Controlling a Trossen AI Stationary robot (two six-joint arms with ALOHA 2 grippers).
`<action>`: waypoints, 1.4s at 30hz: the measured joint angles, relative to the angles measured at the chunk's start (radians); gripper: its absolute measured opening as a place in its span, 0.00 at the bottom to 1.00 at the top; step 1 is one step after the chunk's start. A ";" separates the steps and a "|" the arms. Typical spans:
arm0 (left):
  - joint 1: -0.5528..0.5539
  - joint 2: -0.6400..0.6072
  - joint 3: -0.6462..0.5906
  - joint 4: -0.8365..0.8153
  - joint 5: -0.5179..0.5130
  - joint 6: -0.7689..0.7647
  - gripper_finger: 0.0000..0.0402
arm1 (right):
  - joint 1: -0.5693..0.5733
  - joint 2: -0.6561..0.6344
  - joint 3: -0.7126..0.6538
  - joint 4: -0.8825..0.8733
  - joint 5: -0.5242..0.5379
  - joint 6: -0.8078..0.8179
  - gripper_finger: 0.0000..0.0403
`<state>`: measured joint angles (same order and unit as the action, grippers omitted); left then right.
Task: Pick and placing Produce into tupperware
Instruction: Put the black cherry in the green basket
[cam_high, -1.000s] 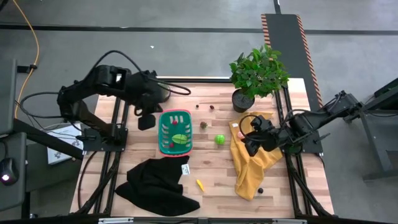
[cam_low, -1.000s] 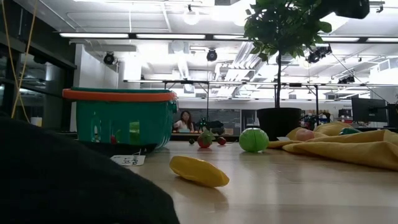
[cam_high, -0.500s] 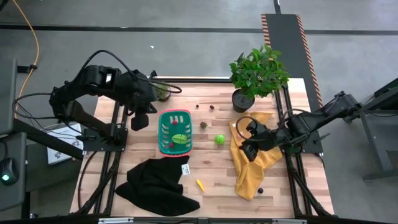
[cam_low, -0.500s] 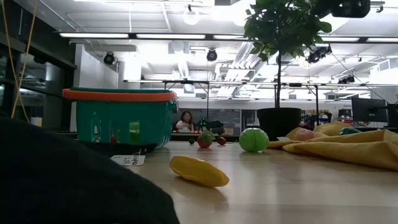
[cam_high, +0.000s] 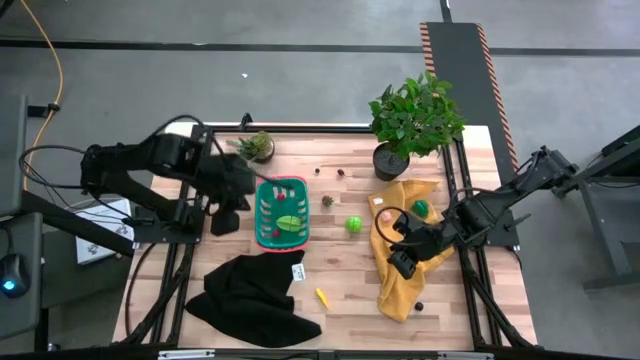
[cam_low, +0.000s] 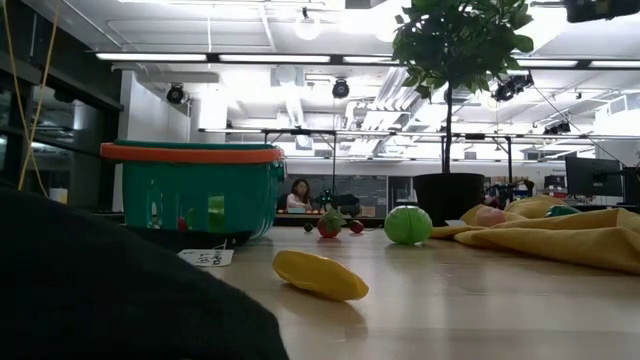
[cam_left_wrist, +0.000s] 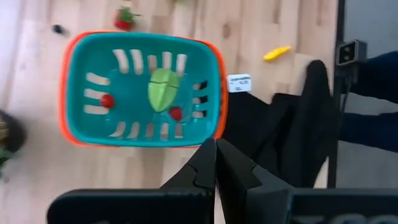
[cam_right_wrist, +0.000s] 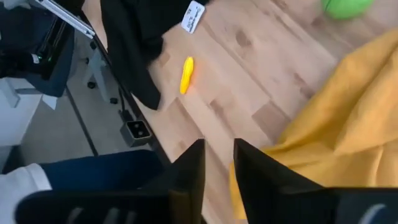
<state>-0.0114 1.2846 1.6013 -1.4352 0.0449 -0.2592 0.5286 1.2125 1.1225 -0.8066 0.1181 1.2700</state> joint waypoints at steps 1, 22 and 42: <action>-0.020 0.000 -0.010 0.009 0.000 -0.009 0.00 | 0.008 0.000 0.000 0.000 -0.001 0.022 0.16; -0.261 0.000 -0.034 0.083 -0.118 -0.253 0.00 | 0.214 0.124 0.056 -0.080 -0.070 0.377 0.11; -0.312 0.000 -0.034 0.110 -0.195 -0.321 0.00 | 0.388 0.525 0.515 -0.559 0.142 0.827 0.20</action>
<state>-0.3233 1.2842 1.5673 -1.3251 -0.1505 -0.5800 0.9166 1.7378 1.6379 -1.3653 0.2601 2.0968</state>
